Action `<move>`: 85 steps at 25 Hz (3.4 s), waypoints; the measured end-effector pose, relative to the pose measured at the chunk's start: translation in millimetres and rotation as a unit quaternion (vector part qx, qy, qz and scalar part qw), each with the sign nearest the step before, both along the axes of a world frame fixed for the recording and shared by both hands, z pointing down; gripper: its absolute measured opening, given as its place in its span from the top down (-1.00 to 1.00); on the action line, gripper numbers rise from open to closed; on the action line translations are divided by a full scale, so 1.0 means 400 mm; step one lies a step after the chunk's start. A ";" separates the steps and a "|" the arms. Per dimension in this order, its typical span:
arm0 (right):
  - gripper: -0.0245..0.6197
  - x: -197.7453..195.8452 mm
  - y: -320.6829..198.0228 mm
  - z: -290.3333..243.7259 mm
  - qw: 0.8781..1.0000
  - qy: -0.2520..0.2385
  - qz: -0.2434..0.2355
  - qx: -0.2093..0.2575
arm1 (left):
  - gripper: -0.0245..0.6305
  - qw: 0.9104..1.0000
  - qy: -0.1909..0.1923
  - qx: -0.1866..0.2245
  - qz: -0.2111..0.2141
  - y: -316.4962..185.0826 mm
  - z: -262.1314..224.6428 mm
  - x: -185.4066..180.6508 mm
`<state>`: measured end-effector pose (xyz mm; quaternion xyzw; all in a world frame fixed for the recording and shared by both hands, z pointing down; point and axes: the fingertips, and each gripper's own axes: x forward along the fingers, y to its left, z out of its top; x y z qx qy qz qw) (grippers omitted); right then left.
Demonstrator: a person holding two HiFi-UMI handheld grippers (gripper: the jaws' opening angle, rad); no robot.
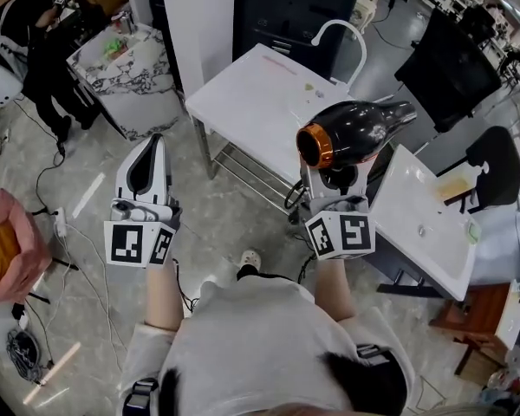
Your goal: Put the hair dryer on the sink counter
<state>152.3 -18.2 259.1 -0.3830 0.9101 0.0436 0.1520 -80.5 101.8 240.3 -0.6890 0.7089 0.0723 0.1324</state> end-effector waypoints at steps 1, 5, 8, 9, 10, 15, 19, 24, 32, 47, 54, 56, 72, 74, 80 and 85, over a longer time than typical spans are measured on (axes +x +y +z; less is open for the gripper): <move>0.11 -0.009 -0.027 0.000 1.000 0.002 -0.001 0.001 | 0.92 1.000 -0.001 0.002 0.001 -0.029 -0.003 -0.006; 0.11 -0.037 -0.123 0.002 1.000 0.006 -0.005 0.002 | 0.92 1.000 -0.002 0.006 0.004 -0.132 -0.002 -0.021; 0.11 -0.048 -0.178 0.012 1.000 0.008 -0.006 0.000 | 0.92 1.000 0.004 0.002 0.004 -0.185 0.013 -0.028; 0.11 -0.053 -0.193 0.015 1.000 0.008 -0.006 -0.001 | 0.92 1.000 0.005 0.000 0.004 -0.200 0.019 -0.032; 0.11 -0.059 -0.208 0.018 1.000 0.009 -0.007 -0.003 | 0.92 1.000 0.006 -0.003 0.003 -0.214 0.024 -0.038; 0.11 -0.089 -0.255 0.039 1.000 0.016 -0.008 -0.012 | 0.92 1.000 0.010 -0.008 0.005 -0.273 0.035 -0.067; 0.11 -0.118 -0.293 0.056 1.000 0.018 -0.001 -0.023 | 0.92 1.000 0.010 -0.013 0.022 -0.335 0.044 -0.092; 0.11 -0.177 -0.371 0.074 0.999 0.025 0.016 -0.031 | 0.92 0.999 0.010 -0.013 0.045 -0.436 0.053 -0.146; 0.11 -0.309 -0.513 0.077 0.997 0.021 0.056 -0.052 | 0.92 0.996 0.006 -0.017 0.089 -0.625 0.037 -0.283; 0.11 -0.526 -0.712 0.240 0.974 0.040 0.125 -0.183 | 0.92 0.985 0.016 -0.042 0.167 -0.876 0.085 -0.483; 0.11 -0.588 -0.775 0.383 0.946 0.043 0.148 -0.283 | 0.92 0.980 0.028 -0.055 0.192 -0.945 0.126 -0.528; 0.11 -0.603 -0.794 0.428 0.937 0.044 0.153 -0.309 | 0.92 0.978 0.029 -0.059 0.197 -0.959 0.140 -0.538; 0.11 -0.652 -0.935 0.746 0.854 0.038 0.183 -0.485 | 0.92 0.971 0.038 -0.095 0.215 -1.044 0.217 -0.565; 0.11 -0.654 -0.948 0.775 0.843 0.036 0.188 -0.503 | 0.92 0.971 0.038 -0.098 0.215 -1.052 0.219 -0.568; 0.11 -0.673 -0.979 0.852 0.819 0.046 0.193 -0.538 | 0.92 0.971 0.039 -0.110 0.208 -1.069 0.237 -0.594; 0.11 -0.681 -0.995 0.910 0.801 0.046 0.197 -0.564 | 0.92 0.971 0.038 -0.119 0.202 -1.079 0.254 -0.609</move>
